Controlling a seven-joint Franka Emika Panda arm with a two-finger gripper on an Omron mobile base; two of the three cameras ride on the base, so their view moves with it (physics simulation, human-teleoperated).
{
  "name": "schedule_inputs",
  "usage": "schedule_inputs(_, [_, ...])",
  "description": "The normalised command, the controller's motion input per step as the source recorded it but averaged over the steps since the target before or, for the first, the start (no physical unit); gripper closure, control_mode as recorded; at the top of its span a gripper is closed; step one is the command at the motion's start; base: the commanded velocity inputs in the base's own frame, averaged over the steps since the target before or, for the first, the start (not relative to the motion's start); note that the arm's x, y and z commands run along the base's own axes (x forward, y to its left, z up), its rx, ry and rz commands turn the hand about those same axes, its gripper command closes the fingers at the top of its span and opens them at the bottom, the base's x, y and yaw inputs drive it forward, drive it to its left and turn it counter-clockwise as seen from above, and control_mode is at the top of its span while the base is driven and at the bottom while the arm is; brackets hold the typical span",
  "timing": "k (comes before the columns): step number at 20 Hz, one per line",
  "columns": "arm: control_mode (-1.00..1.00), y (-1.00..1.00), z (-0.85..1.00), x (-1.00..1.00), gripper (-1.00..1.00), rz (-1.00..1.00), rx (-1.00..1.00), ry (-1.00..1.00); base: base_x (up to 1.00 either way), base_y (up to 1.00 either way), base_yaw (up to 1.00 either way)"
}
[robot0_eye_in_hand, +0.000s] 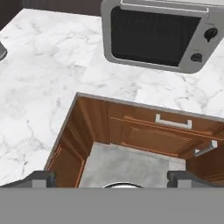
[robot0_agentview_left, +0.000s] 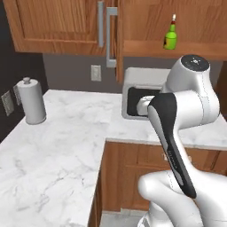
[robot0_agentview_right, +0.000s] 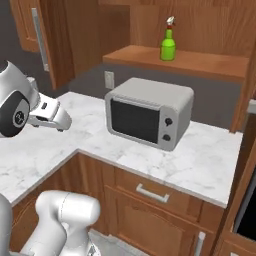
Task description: Locate and retrieve the spray and soap dispenser from the cabinet. Place them next to the sink.
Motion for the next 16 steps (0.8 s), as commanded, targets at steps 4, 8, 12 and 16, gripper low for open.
schedule_inputs(4, [1.0,0.0,0.0,0.0,-1.0,0.0,0.0,0.0,-0.17,0.0,-0.46])
schedule_inputs(8, [1.0,0.0,0.0,0.0,-1.0,0.0,0.0,0.0,-0.13,0.0,-0.46])
schedule_inputs(12, [1.0,0.0,0.0,0.0,-1.0,0.0,0.0,0.0,-0.03,0.0,-0.45])
schedule_inputs(16, [1.0,0.0,0.0,0.0,-1.0,0.0,0.0,0.0,0.15,0.32,-0.21])
